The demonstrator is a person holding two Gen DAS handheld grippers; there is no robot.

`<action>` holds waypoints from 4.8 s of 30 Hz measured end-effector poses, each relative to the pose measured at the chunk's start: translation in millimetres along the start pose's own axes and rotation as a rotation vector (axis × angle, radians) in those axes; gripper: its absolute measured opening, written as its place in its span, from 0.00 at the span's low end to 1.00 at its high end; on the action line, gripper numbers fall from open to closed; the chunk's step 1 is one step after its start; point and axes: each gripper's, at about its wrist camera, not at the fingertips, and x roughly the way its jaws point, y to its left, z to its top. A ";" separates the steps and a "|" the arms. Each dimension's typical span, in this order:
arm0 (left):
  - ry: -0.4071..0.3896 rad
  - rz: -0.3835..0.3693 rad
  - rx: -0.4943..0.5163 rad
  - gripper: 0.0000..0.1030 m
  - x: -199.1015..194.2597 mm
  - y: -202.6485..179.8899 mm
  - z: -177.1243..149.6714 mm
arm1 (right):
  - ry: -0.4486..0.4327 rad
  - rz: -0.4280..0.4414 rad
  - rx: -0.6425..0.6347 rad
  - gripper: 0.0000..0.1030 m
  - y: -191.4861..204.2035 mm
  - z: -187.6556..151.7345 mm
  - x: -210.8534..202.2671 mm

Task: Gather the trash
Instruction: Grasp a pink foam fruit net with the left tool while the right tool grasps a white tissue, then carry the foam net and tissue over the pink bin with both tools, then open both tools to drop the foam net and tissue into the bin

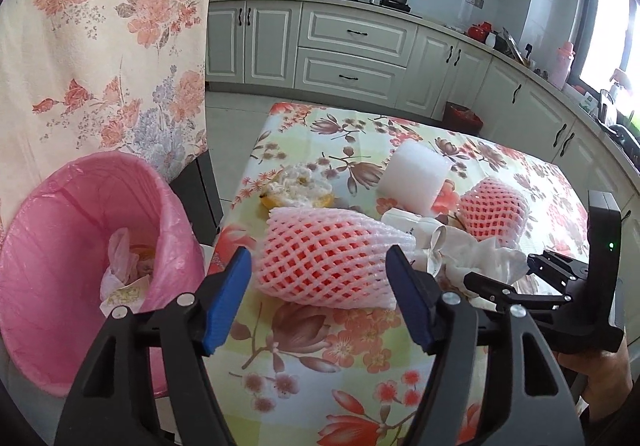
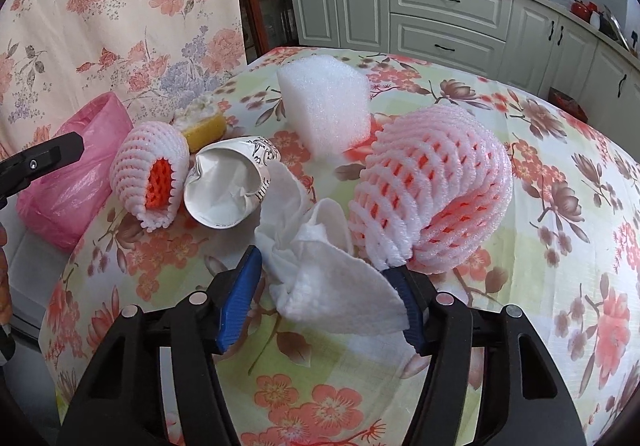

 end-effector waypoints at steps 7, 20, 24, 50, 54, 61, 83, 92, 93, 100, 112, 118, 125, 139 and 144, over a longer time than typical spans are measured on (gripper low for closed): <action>0.031 -0.006 0.004 0.76 23.1 -9.0 5.1 | 0.003 0.023 0.009 0.34 -2.1 0.3 0.7; 0.118 0.063 0.005 0.84 65.9 -13.4 9.4 | -0.056 0.038 0.051 0.30 -16.7 2.3 -24.9; 0.152 0.086 0.018 0.77 72.2 -14.8 1.2 | -0.067 0.035 0.057 0.30 -18.2 3.6 -30.6; 0.076 -0.002 0.005 0.27 0.1 -15.3 -18.8 | -0.142 0.018 0.059 0.30 0.7 -1.6 -72.8; 0.048 -0.004 0.000 0.27 -16.0 -14.0 -19.7 | -0.160 0.010 0.050 0.30 6.1 -0.7 -83.0; -0.001 0.005 -0.016 0.27 -43.7 -4.8 -17.9 | -0.198 -0.014 0.030 0.30 16.9 2.9 -101.9; -0.104 0.068 -0.110 0.27 -101.3 58.7 -18.0 | -0.244 -0.006 -0.060 0.30 70.2 23.2 -120.8; -0.127 0.096 -0.145 0.27 -116.0 84.4 -20.6 | -0.245 0.014 -0.097 0.30 93.9 31.7 -118.5; -0.129 0.099 -0.149 0.27 -117.3 87.7 -20.7 | -0.244 0.015 -0.102 0.30 96.9 32.6 -117.9; -0.145 0.120 -0.177 0.27 -124.9 110.3 -20.5 | -0.238 0.034 -0.128 0.30 117.0 40.7 -112.6; -0.174 0.175 -0.214 0.27 -139.6 156.3 -19.0 | -0.230 0.104 -0.181 0.30 164.4 65.5 -101.5; -0.184 0.199 -0.221 0.28 -144.3 174.9 -16.5 | -0.213 0.145 -0.213 0.30 192.4 78.0 -91.2; -0.186 0.213 -0.236 0.28 -144.6 193.2 -14.9 | -0.193 0.187 -0.239 0.30 222.3 91.9 -76.7; -0.182 0.214 -0.269 0.31 -142.3 217.1 -17.7 | -0.122 0.247 -0.285 0.30 269.9 101.6 -38.7; -0.187 0.211 -0.271 0.33 -144.7 218.1 -19.4 | -0.112 0.253 -0.297 0.30 280.2 103.5 -29.7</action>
